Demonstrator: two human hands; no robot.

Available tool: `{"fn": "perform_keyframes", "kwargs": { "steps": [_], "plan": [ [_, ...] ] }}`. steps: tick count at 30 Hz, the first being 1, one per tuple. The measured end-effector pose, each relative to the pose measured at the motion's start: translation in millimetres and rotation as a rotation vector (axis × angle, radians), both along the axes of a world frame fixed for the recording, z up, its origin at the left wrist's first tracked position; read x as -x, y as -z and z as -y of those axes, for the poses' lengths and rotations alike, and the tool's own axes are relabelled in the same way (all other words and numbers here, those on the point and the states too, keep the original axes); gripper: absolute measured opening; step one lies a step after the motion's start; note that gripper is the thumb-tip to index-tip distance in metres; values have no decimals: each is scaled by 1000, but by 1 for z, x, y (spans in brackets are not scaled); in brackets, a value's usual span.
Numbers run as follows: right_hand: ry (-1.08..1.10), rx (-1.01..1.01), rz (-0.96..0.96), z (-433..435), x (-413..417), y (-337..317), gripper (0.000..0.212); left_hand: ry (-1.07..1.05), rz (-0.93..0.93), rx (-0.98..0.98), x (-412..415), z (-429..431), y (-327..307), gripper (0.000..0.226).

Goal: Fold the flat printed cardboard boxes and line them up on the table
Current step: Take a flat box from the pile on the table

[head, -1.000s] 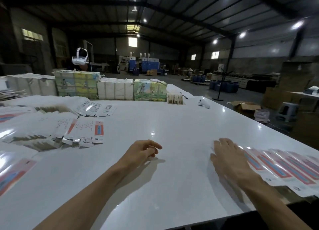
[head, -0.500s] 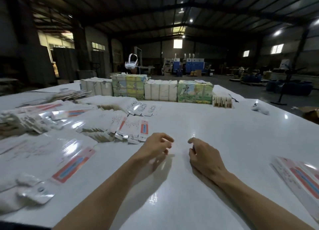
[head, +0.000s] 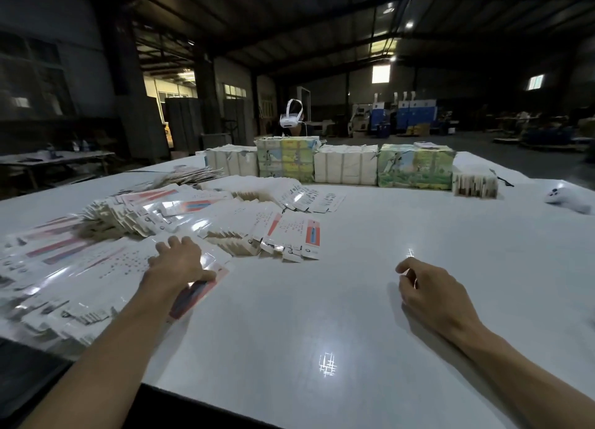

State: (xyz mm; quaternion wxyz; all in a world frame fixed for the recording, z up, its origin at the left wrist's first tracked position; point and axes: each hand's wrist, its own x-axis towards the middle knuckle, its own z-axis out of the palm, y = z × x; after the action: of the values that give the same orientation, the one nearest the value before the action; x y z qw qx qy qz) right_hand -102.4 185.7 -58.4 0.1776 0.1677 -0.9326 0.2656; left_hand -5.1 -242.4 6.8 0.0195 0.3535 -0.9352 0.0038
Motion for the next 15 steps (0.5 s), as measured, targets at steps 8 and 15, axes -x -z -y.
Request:
{"fn": "perform_keyframes", "kwargs": {
  "steps": [8, 15],
  "plan": [
    [-20, 43, 20, -1, -4, -3, 18, 54, -56, -54, -9, 18, -17, 71],
    [-38, 44, 44, -1, -4, -4, 16, 179, -92, -261, 0, 19, -36, 39]
  ]
}}
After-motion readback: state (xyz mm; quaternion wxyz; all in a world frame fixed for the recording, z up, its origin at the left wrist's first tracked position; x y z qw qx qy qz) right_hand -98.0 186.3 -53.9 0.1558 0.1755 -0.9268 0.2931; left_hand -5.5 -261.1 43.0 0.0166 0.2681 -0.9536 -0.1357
